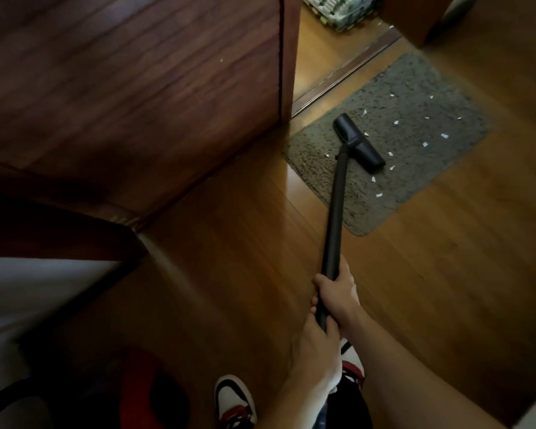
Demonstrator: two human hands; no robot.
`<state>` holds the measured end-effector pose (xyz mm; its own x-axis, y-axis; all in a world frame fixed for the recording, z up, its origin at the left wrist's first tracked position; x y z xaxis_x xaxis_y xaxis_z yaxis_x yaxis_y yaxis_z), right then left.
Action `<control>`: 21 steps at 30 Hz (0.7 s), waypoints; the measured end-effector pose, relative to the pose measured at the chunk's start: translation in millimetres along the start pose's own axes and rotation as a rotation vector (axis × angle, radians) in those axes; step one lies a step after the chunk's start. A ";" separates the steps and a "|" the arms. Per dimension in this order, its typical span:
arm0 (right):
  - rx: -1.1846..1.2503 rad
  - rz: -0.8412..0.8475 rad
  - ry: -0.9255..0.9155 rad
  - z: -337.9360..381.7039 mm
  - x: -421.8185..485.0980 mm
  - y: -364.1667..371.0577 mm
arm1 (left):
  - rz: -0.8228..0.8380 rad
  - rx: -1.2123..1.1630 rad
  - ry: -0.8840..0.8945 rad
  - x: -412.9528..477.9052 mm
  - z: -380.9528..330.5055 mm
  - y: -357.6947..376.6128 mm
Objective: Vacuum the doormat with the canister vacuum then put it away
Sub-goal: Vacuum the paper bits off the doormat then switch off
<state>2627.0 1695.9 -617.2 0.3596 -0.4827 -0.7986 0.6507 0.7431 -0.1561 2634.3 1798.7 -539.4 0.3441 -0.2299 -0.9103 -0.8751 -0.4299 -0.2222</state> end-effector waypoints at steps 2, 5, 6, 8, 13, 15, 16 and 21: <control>-0.004 -0.008 0.005 4.9 5.7 -10.4 | -0.002 0.009 -0.003 3.5 -8.5 6.9; -0.018 -0.010 0.019 6.9 13.6 -23.0 | -0.005 -0.006 0.001 7.6 -17.2 17.5; -0.029 -0.008 0.023 6.1 15.3 -25.7 | -0.004 -0.012 -0.001 7.3 -18.7 20.2; -0.042 0.000 0.033 3.6 14.8 -28.7 | -0.002 -0.011 -0.013 8.2 -17.6 25.1; -0.016 0.016 0.051 -3.4 2.0 -19.8 | 0.004 -0.033 -0.033 6.7 -3.6 21.3; -0.012 0.017 0.050 -7.1 -2.8 -9.8 | 0.014 -0.058 -0.049 6.2 8.2 15.8; -0.012 0.017 0.050 -9.6 -5.1 -3.9 | 0.018 -0.075 -0.052 5.4 14.8 12.4; 0.045 0.060 0.082 -21.1 -22.5 30.4 | -0.020 -0.116 -0.056 2.3 51.3 -10.9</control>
<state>2624.7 1739.2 -616.2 0.3442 -0.3971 -0.8508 0.6598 0.7470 -0.0818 2627.2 1847.6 -557.0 0.3393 -0.1727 -0.9247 -0.8217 -0.5329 -0.2020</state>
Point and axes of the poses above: each hand's wrist, its own x-axis towards the middle knuckle, its own y-axis out of the palm, z = x × y, the point moved 4 cm from there along x, towards the middle knuckle, and after that the axes turned 1 degree about z, right-handed, at the moved point
